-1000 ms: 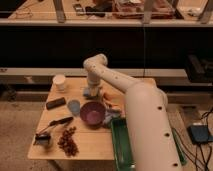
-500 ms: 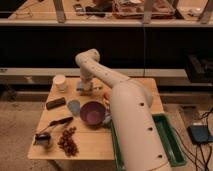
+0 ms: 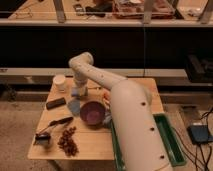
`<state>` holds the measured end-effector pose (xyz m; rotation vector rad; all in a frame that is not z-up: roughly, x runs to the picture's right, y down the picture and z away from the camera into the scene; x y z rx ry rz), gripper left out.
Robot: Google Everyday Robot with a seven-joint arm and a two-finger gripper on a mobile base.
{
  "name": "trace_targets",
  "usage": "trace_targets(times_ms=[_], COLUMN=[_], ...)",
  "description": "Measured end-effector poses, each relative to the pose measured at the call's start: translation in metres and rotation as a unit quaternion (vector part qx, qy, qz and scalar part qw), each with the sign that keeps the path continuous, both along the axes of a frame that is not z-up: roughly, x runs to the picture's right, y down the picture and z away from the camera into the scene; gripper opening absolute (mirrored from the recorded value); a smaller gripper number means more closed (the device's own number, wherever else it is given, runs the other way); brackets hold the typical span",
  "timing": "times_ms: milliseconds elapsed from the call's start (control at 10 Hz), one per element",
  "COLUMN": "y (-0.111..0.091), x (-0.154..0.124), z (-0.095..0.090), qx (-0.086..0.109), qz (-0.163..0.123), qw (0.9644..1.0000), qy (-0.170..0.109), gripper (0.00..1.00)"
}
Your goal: Wipe table surface with sponge
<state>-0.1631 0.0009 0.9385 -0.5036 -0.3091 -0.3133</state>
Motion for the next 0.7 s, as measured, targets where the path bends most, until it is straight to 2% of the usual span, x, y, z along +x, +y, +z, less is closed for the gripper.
trace_targets(times_ms=[200, 400, 600, 700], y=[0.017, 0.034, 0.035, 0.026], x=[0.015, 0.043, 0.066, 0.085], z=[-0.008, -0.011, -0.007, -0.001], qx=[-0.006, -0.014, -0.018, -0.017], qz=[-0.004, -0.010, 0.004, 0.021], qw=[1.0000, 0.9998, 0.9998, 0.9994], qy=[-0.003, -0.001, 0.010, 0.021], gripper=[0.00, 0.00, 0.00, 0.00])
